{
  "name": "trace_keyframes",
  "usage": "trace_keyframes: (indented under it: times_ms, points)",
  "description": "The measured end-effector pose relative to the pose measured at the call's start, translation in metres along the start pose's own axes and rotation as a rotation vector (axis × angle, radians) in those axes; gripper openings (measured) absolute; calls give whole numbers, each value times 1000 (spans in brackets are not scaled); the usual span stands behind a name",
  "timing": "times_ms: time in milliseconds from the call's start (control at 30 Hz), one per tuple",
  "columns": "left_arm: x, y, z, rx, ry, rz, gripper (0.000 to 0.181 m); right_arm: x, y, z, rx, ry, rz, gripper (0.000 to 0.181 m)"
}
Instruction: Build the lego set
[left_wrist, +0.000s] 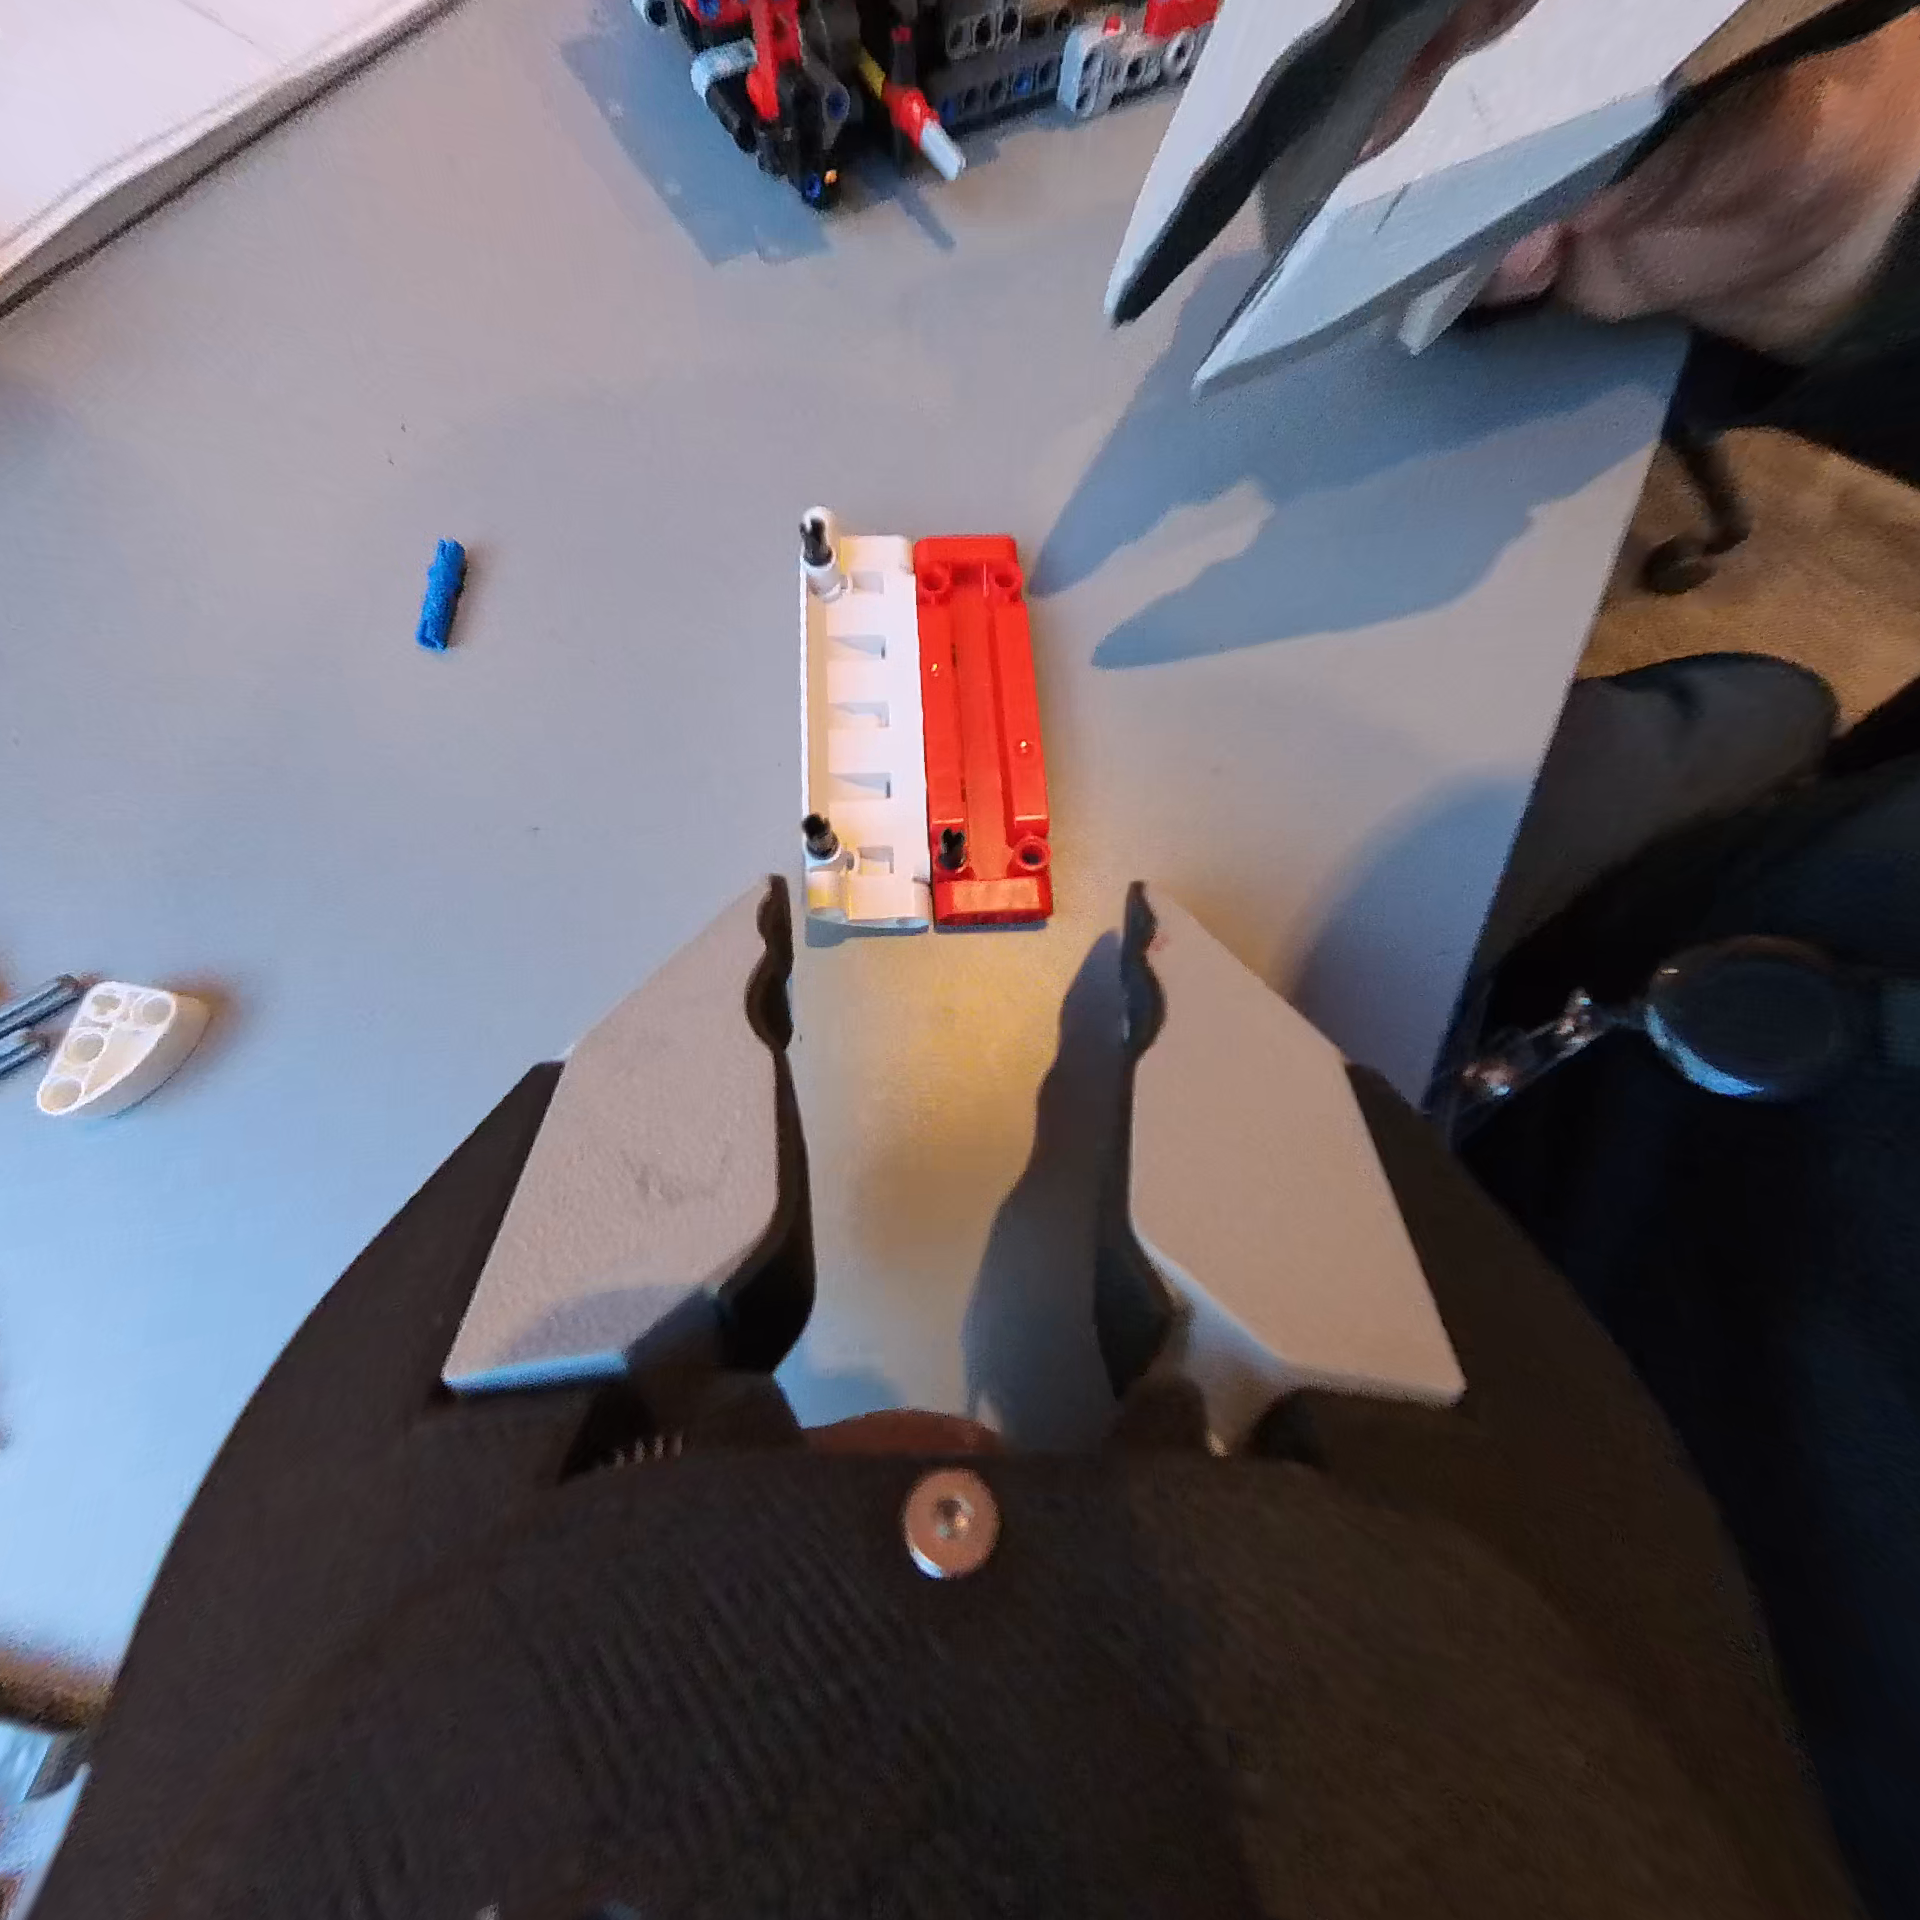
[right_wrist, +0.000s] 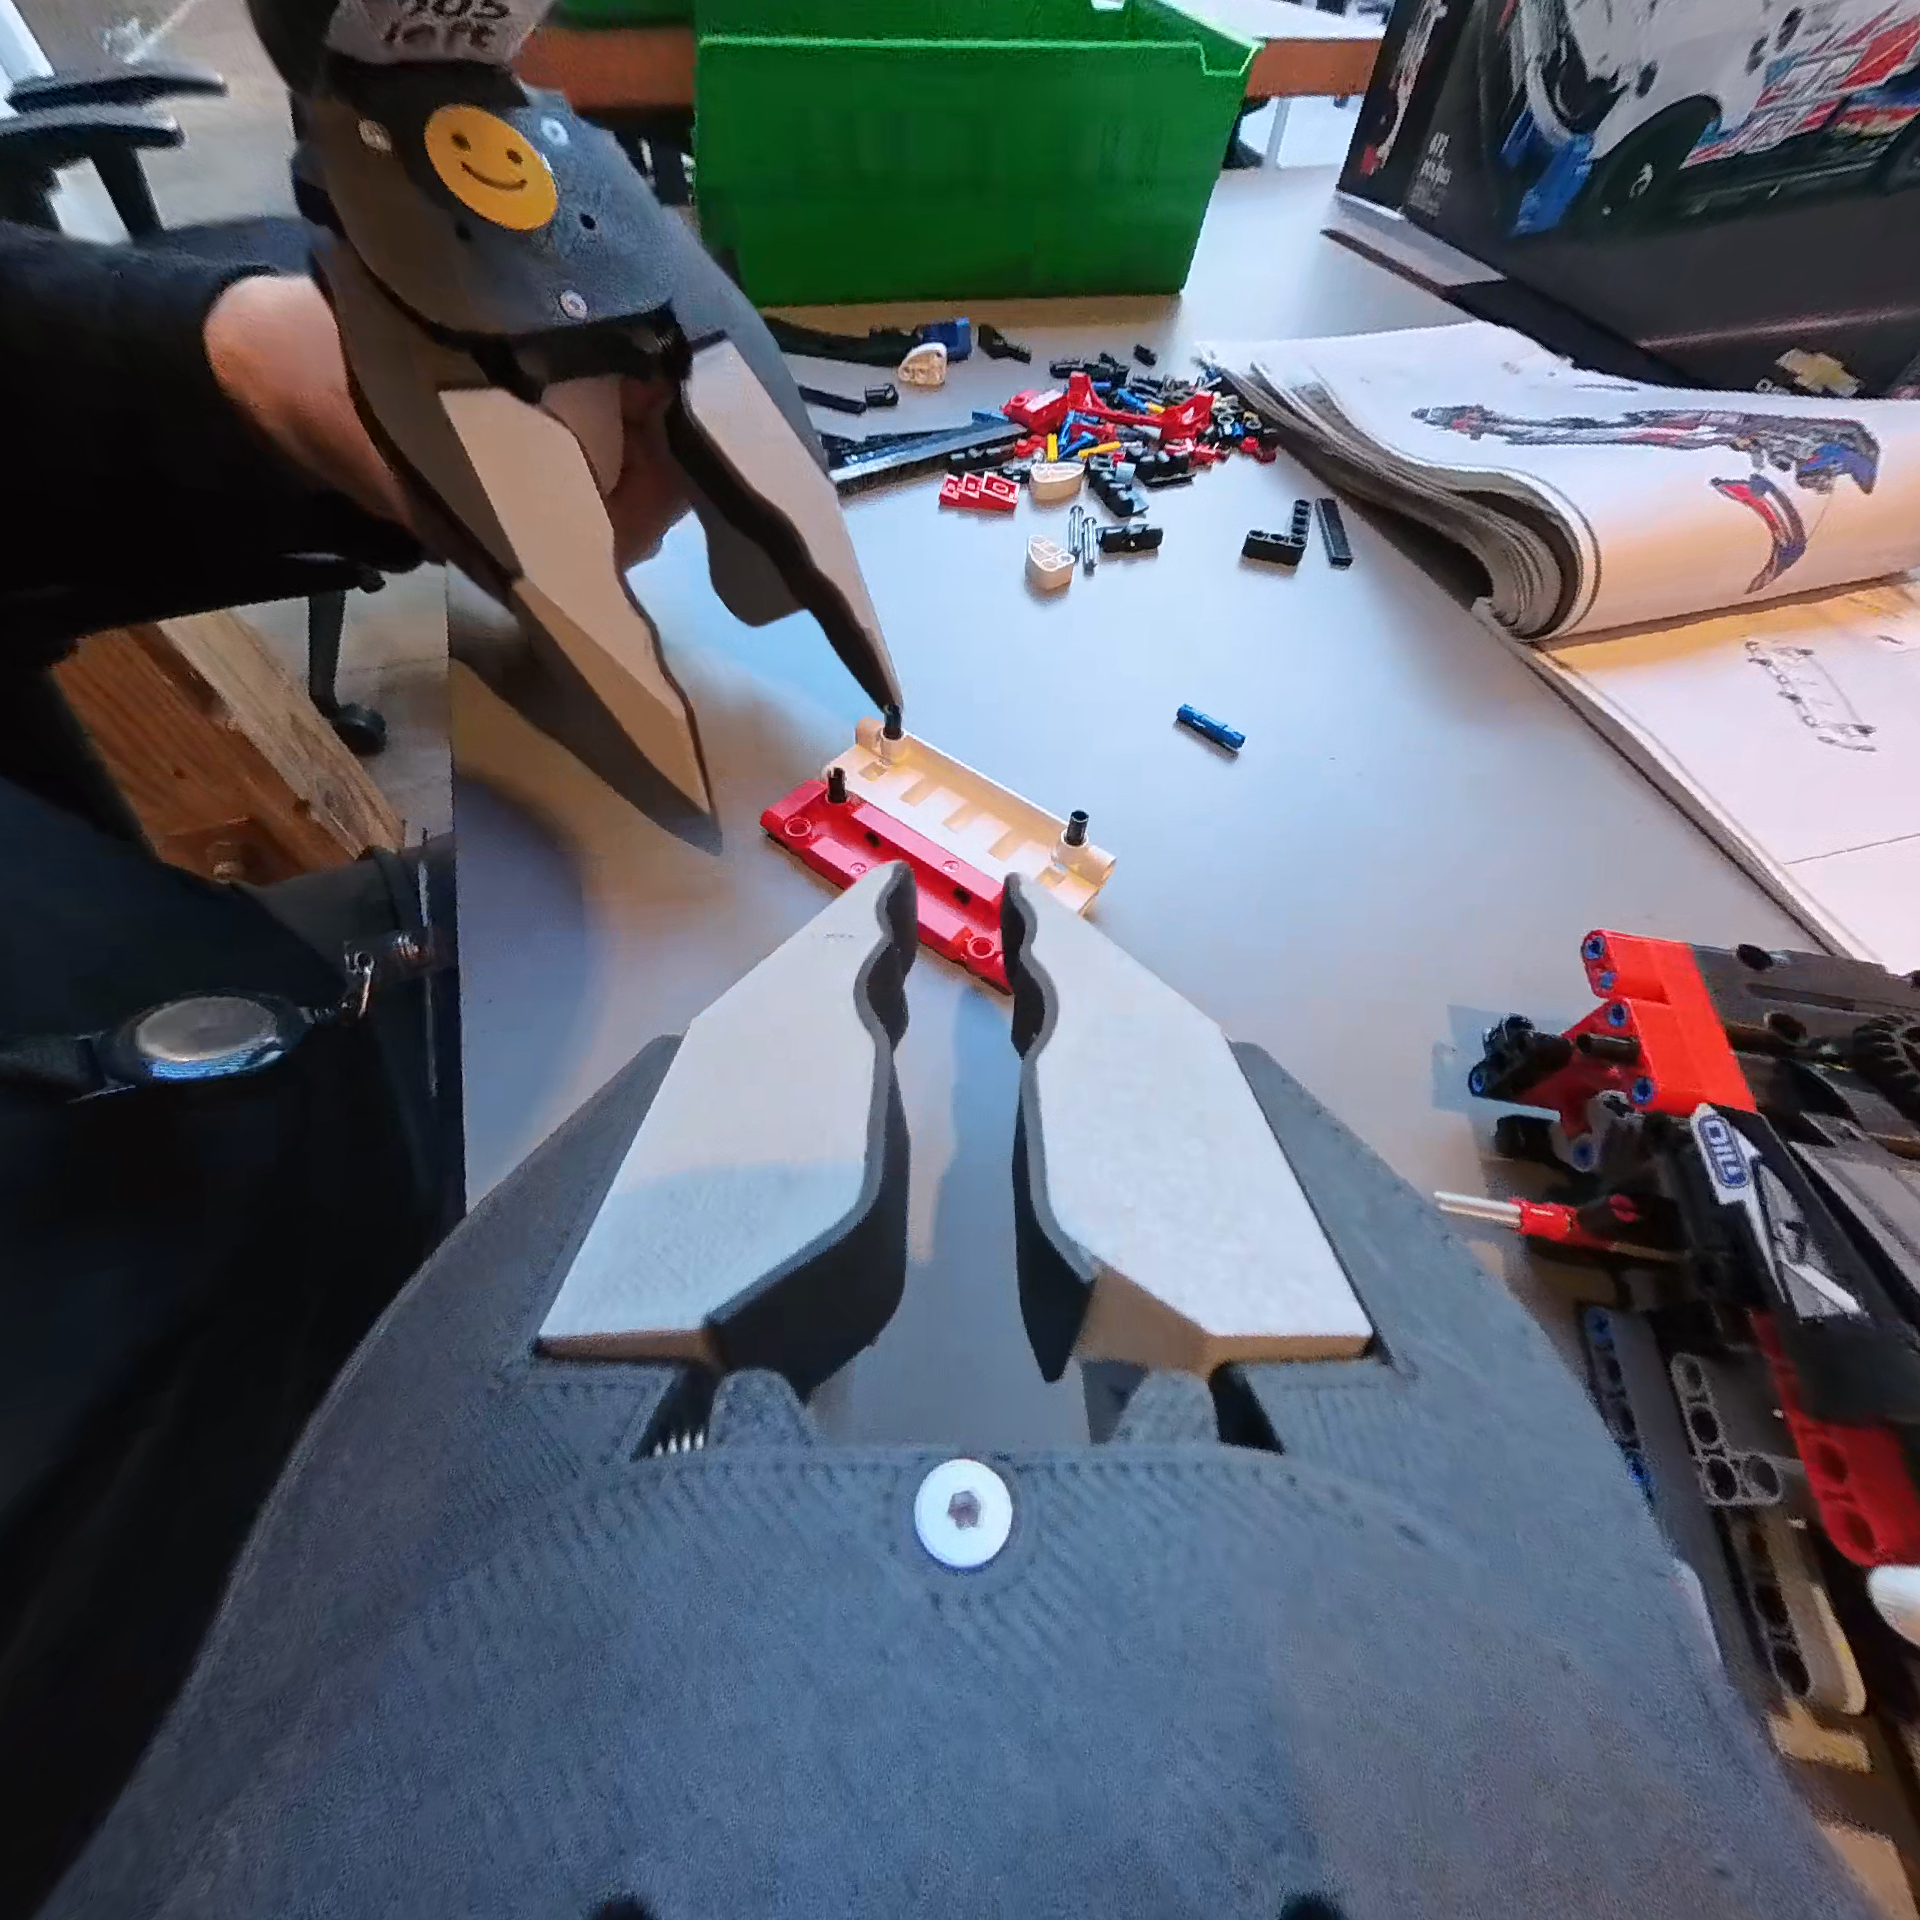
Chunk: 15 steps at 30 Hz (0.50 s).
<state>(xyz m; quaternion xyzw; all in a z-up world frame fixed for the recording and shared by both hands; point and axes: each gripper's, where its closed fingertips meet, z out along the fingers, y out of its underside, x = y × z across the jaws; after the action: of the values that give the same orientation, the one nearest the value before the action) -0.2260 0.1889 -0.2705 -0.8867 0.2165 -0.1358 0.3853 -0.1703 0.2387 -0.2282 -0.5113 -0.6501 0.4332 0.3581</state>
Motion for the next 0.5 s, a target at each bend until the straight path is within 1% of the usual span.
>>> trace_keyframes:
  times_ms: [67, 133, 200, 233, 333, 400, 500]
  points:
    - [-1, -10, -11, 25, 30, -20, 63, 1, -2, -1, 17, 2, 4, 14]
    - [-17, -25, -25, 59, -17, -17, 61, 3, -4, -3, 36, 12, 5, 13]
    - [-40, -44, -34, 78, -83, -4, 42, 4, -6, -4, 45, 15, 5, 12]
    - [-52, -50, -32, 57, -107, 10, 36, 4, -6, -4, 46, 16, 4, 11]
    - [-81, -54, -3, -84, -126, 38, 30, 6, -6, -2, 43, 22, 5, 11]
    - [-95, -50, 18, -174, -130, 73, 26, 6, -6, -3, 47, 28, 3, 10]
    - [-104, -42, 37, -265, -116, 112, 23, 7, -9, -6, 72, 42, -7, 9]
